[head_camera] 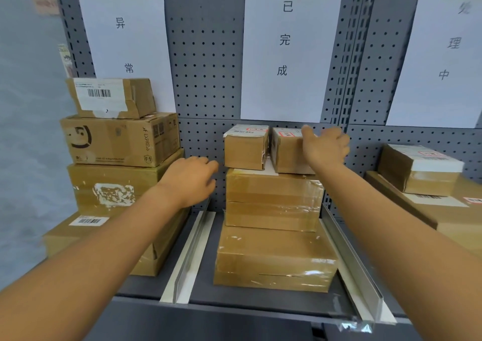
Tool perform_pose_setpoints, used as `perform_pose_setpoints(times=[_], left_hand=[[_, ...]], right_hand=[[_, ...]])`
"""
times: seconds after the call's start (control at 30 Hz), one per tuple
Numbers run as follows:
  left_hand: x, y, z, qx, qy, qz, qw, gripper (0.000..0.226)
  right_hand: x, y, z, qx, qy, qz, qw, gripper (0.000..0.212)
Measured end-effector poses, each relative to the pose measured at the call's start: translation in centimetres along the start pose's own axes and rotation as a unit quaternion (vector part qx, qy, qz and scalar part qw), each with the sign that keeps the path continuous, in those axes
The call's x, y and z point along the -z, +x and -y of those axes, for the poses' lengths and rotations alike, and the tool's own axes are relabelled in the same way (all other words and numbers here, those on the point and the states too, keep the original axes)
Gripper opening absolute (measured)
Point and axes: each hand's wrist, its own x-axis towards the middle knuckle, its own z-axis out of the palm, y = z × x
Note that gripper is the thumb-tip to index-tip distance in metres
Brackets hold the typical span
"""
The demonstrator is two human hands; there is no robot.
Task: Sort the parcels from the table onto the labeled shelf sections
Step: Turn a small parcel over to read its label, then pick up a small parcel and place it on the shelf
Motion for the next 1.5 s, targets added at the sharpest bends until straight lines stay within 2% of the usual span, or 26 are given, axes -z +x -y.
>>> perform_pose_setpoints(times=[0.07,0.13,0.23,0.37,0.5,0.6,0.87,1.23,1.5], left_hand=[[0.2,-0.5,0.1,0.002,-0.001,-0.005,1.0,0.032],[0.5,-1.4,0.3,0.011,-0.008,-0.01,1.0,0.031],[1.3,-3.5,0.7,0.025,-0.001,-0.016,1.0,0.027],[2.4,-7.7,1.3,0.079,0.017,0.002,0.997,0.028],[4.0,-13.6,1.8,0.158,0.041,0.026,0.986,0.032],[5.4,-19.0,1.7,0.228,0.053,0.069,0.97,0.037],[9.7,-33.5,-0.6,0.358,0.124,0.17,0.91,0.038],[17.4,-51.7,2.4,0.496,0.168,0.193,0.83,0.036],[21.1,-63.7,8.6,0.525,0.195,0.201,0.804,0.036]], right_hand=[[0.1,-1.3,0.5,0.162,0.014,-0.032,0.986,0.048],[-0.2,-3.0,1.4,0.286,0.007,-0.014,0.958,0.04],[-1.4,-6.4,2.6,0.406,-0.017,0.092,0.909,0.036],[-4.0,-11.2,2.8,0.505,-0.065,0.248,0.824,0.042],[-6.4,-15.0,2.1,0.54,-0.156,0.335,0.756,0.051],[-7.7,-17.9,2.0,0.556,-0.182,0.387,0.713,0.053],[-9.0,-28.3,2.0,0.581,-0.096,0.478,0.652,0.053],[-10.7,-45.6,9.1,0.667,-0.03,0.498,0.553,0.052],[-13.9,-59.9,16.1,0.69,-0.007,0.496,0.528,0.052]])
